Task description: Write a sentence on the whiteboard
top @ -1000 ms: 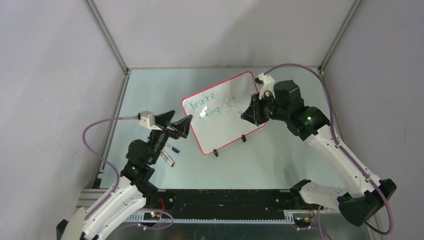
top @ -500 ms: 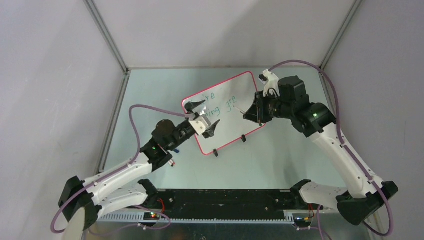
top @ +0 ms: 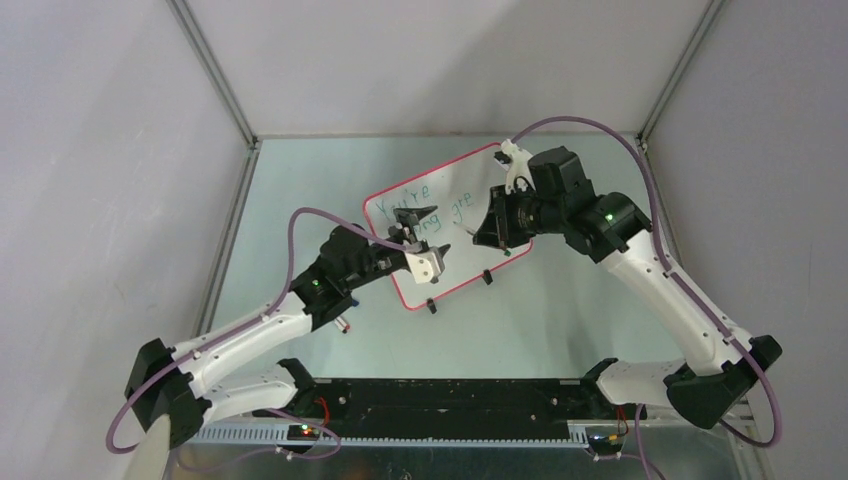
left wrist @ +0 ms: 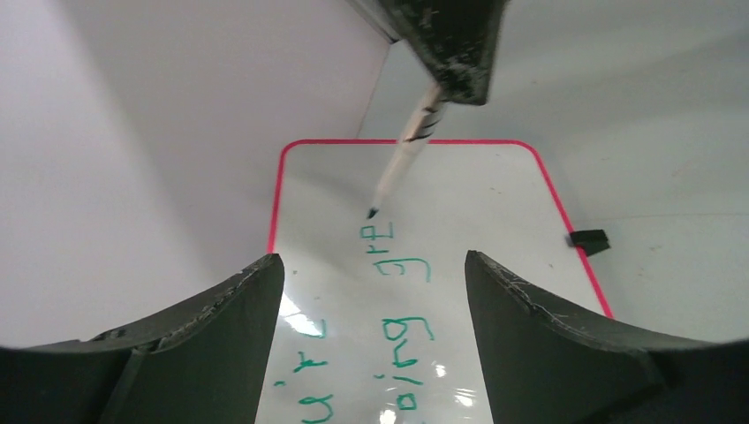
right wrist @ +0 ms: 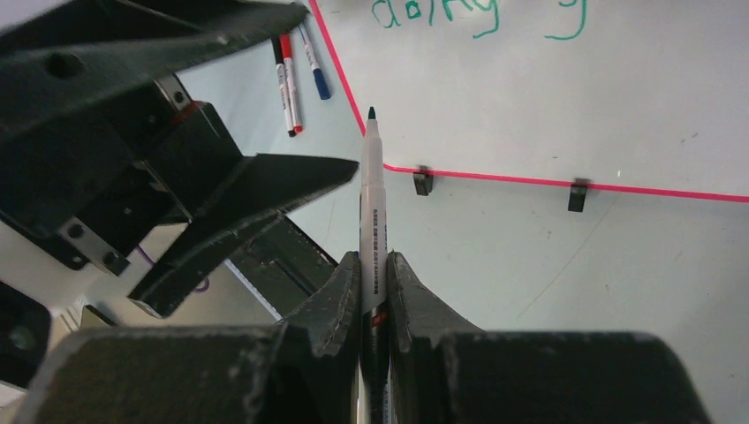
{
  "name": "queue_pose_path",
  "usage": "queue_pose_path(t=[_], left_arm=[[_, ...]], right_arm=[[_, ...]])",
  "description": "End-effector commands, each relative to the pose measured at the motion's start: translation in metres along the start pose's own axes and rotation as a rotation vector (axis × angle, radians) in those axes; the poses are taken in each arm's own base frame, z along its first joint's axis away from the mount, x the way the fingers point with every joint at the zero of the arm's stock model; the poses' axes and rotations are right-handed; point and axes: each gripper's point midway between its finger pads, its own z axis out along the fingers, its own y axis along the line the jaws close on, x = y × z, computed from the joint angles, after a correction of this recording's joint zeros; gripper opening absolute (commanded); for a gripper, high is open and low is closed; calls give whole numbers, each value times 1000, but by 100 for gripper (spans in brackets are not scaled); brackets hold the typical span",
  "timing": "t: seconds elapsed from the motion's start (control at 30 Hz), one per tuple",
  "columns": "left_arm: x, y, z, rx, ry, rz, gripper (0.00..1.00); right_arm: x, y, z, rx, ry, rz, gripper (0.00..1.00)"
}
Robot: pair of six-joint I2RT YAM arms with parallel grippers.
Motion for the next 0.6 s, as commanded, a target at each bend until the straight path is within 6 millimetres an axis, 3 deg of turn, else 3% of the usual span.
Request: queue_pose_path(t=[0.0, 0.4, 0.57], left_arm=[[-22, -5, 5, 65, -61, 70, 80], [-25, -13, 13, 91, -53, 90, 75], [-27, -22, 13, 135, -61, 91, 66]], right_arm=[[-16, 18, -6, -19, -42, -15, 0], [-7, 31, 13, -41, 12, -26, 0], [-8, 34, 17, -50, 4, -27, 0]])
